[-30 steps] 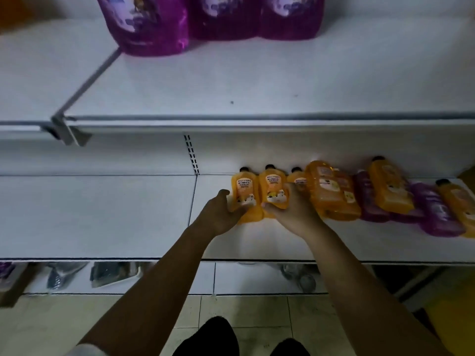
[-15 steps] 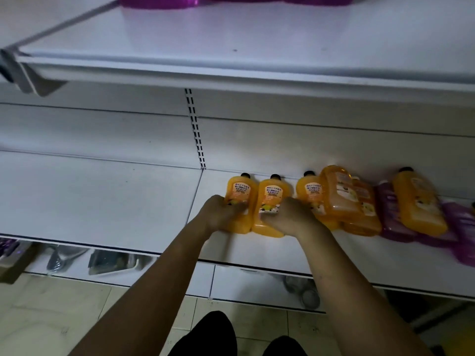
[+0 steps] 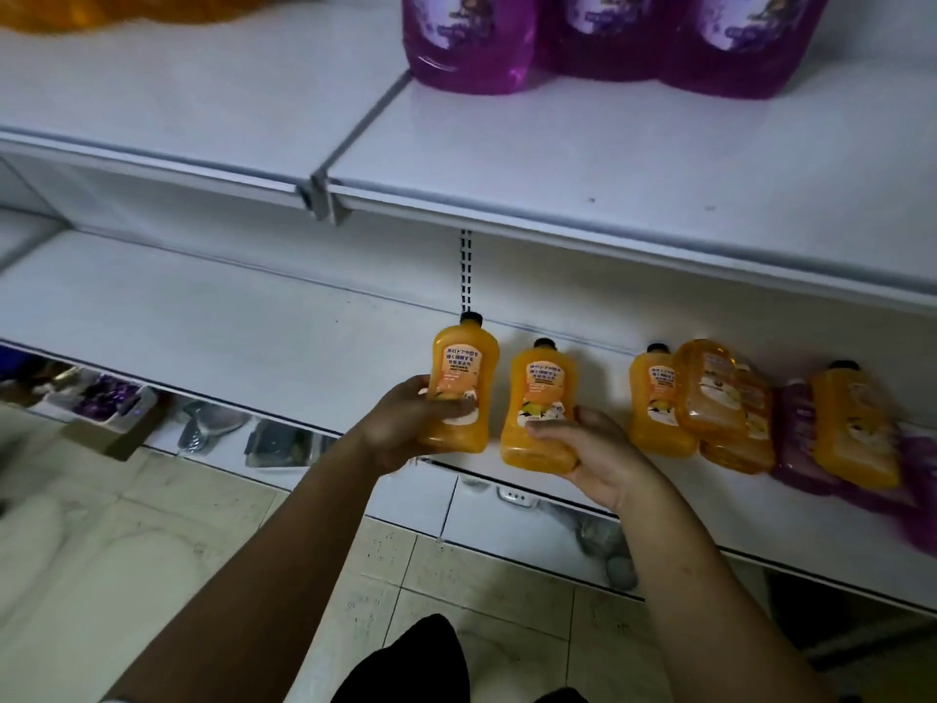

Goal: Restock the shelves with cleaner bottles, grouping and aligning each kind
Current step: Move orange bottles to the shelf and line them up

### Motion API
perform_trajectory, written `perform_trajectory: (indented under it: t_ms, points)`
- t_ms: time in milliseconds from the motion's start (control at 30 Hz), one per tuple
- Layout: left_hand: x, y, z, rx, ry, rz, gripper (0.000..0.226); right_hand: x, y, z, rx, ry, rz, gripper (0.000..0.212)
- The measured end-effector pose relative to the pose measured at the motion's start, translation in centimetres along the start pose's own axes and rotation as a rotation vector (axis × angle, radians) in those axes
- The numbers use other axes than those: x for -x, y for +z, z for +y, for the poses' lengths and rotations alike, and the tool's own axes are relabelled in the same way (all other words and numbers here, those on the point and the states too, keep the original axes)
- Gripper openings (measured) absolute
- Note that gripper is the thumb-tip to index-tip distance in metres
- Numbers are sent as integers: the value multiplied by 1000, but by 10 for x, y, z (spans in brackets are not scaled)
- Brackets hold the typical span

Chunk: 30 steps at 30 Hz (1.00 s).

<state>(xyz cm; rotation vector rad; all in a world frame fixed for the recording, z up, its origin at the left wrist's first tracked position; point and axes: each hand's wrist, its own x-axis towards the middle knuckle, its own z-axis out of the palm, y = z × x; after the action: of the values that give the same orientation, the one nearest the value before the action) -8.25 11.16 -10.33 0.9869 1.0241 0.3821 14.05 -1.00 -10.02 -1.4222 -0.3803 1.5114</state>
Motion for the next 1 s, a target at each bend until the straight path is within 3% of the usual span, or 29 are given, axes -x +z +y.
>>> perform_trajectory:
  t_ms: [233, 367, 533, 800, 1000]
  points:
    - [110, -42, 8, 79, 81, 27, 66, 63, 60, -14, 334, -198, -114, 73]
    - [186, -63, 12, 157, 172, 184, 61, 88, 112, -21, 465, -311, -211, 56]
    - [279, -96, 19, 209, 325, 426, 51, 120, 189, -22, 638, -431, -401, 58]
    - [402, -182, 26, 67, 603, 718, 49, 176, 336, -25, 622, -595, -560, 55]
    - [465, -277, 43, 27, 742, 801, 50, 205, 458, -22, 583, -762, -493, 49]
